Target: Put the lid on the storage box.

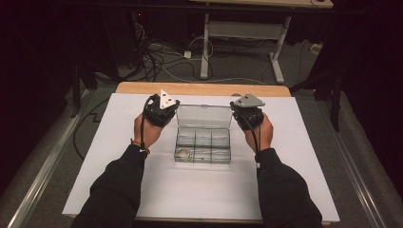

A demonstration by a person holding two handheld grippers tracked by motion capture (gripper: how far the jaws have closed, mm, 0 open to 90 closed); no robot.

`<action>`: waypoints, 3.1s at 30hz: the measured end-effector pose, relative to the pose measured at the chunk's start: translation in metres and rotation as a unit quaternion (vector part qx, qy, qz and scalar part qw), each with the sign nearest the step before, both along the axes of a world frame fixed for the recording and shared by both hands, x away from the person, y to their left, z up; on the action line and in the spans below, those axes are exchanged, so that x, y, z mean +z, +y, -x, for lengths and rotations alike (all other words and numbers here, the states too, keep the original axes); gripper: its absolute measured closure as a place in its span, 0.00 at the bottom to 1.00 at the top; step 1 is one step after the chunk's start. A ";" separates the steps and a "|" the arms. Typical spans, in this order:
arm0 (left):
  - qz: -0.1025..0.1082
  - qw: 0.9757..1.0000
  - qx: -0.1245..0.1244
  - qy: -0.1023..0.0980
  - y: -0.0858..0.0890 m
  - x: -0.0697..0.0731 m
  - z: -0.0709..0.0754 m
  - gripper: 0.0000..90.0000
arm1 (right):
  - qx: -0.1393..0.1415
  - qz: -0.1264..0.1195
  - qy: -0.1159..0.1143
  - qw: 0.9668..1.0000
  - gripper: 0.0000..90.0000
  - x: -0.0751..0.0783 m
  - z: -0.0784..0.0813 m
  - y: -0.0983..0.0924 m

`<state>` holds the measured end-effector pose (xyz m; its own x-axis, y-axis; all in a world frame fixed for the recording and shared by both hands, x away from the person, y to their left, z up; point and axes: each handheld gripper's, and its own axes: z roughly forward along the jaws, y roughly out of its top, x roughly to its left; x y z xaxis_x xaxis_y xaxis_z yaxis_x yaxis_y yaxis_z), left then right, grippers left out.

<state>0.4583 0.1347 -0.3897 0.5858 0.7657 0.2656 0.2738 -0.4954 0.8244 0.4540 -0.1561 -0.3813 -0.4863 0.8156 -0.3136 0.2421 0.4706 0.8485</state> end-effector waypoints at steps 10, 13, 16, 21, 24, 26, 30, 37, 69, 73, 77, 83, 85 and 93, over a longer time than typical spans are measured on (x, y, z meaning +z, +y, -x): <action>-0.010 1.000 -0.001 -0.011 0.000 0.000 0.011 0.95 | 0.004 -0.006 -0.004 1.000 1.00 -0.002 0.009 -0.001; -0.015 1.000 0.000 -0.015 -0.001 -0.001 0.014 0.95 | 0.004 -0.005 -0.006 1.000 1.00 -0.003 0.012 -0.001; -0.015 1.000 -0.001 -0.015 -0.001 -0.002 0.017 0.95 | 0.005 -0.006 -0.007 1.000 1.00 -0.004 0.015 -0.001; -0.022 1.000 -0.001 -0.019 -0.002 -0.002 0.021 0.95 | 0.001 -0.005 -0.010 1.000 1.00 -0.006 0.022 0.000; -0.025 0.999 -0.001 -0.022 -0.002 -0.003 0.024 0.95 | 0.002 -0.004 -0.012 1.000 1.00 -0.007 0.025 -0.001; -0.026 0.999 0.003 -0.021 -0.002 -0.004 0.027 0.95 | 0.003 -0.005 -0.012 1.000 1.00 -0.007 0.026 -0.001; -0.028 0.999 0.005 -0.021 -0.002 -0.005 0.030 0.95 | 0.002 -0.006 -0.015 1.000 1.00 -0.008 0.030 -0.001; -0.032 0.999 0.005 -0.025 -0.003 -0.009 0.038 0.95 | 0.004 -0.004 -0.022 1.000 1.00 -0.011 0.037 -0.001; -0.048 0.998 -0.005 -0.040 -0.006 -0.032 0.068 0.95 | 0.017 -0.017 -0.025 0.999 1.00 -0.037 0.068 -0.004; -0.050 0.998 -0.006 -0.042 -0.005 -0.036 0.071 0.95 | 0.018 -0.021 -0.029 0.999 1.00 -0.040 0.071 -0.003; -0.050 0.998 -0.010 -0.039 -0.004 -0.039 0.073 0.95 | 0.020 -0.021 -0.027 0.999 1.00 -0.043 0.073 -0.003; -0.045 0.998 -0.019 -0.046 -0.002 -0.037 0.080 0.93 | 0.033 -0.019 -0.018 0.999 1.00 -0.049 0.078 -0.001; -0.043 0.998 -0.024 -0.046 -0.001 -0.037 0.082 0.92 | 0.040 -0.022 -0.012 0.999 1.00 -0.051 0.080 -0.001; -0.030 0.997 -0.051 -0.038 0.001 -0.041 0.083 0.92 | 0.075 -0.030 -0.016 0.997 1.00 -0.048 0.091 0.003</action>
